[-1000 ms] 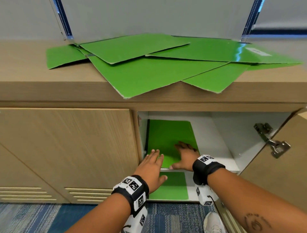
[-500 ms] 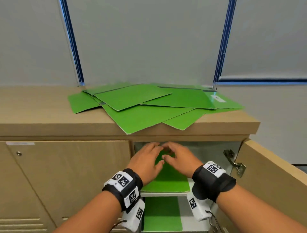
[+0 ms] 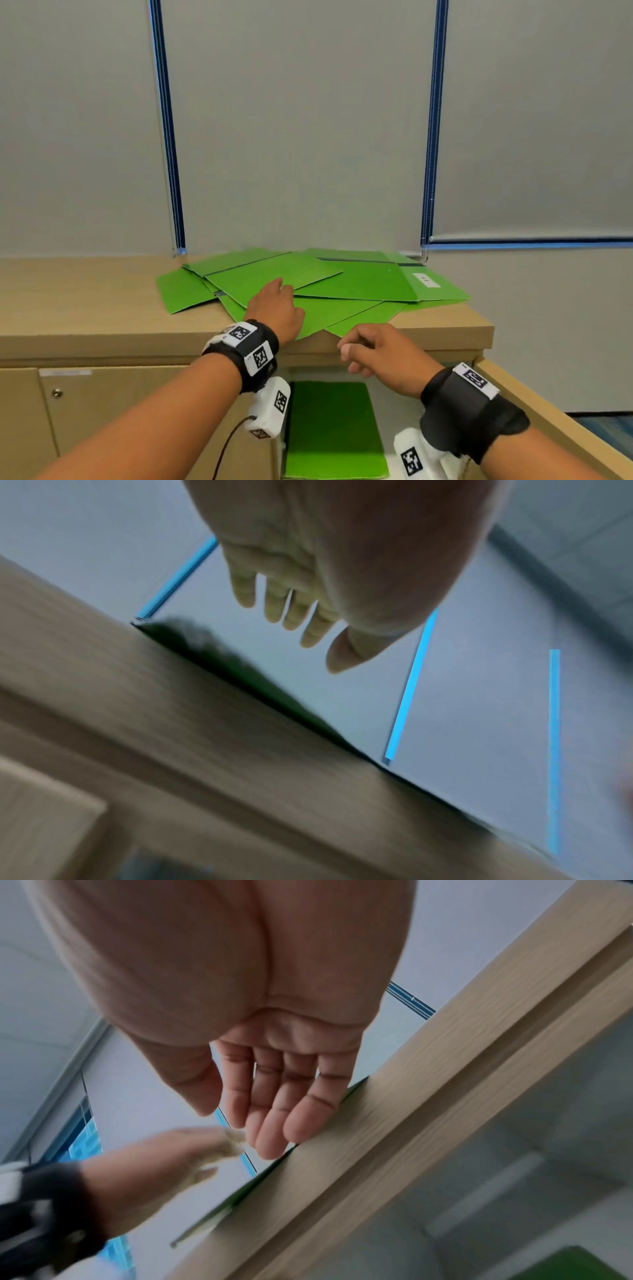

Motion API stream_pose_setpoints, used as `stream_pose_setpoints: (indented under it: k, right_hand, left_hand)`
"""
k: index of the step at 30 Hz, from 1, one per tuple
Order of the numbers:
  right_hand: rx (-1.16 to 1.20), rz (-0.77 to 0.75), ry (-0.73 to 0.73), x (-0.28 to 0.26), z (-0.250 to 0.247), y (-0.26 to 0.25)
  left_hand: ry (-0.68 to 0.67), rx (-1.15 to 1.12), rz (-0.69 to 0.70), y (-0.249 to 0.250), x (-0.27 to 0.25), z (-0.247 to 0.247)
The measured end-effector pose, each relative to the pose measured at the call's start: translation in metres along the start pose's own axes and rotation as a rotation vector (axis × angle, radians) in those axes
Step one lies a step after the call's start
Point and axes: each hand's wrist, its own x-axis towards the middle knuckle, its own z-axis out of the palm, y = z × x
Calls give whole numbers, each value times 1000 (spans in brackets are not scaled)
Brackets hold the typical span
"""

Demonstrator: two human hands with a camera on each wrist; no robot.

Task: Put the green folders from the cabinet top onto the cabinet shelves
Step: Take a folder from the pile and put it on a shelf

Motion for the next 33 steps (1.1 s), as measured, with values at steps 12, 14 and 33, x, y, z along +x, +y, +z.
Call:
stream_pose_setpoints:
  k: [12, 14, 33]
  right_hand:
    - [280, 84, 15, 6, 8, -7]
    - [355, 124, 33, 9, 13, -9]
    - [858, 375, 276, 16, 56, -37]
  left_hand:
    - [-313, 324, -184, -62, 33, 9]
    - [-254, 279, -131, -57, 25, 8]
    - [-19, 208, 187, -7, -97, -38]
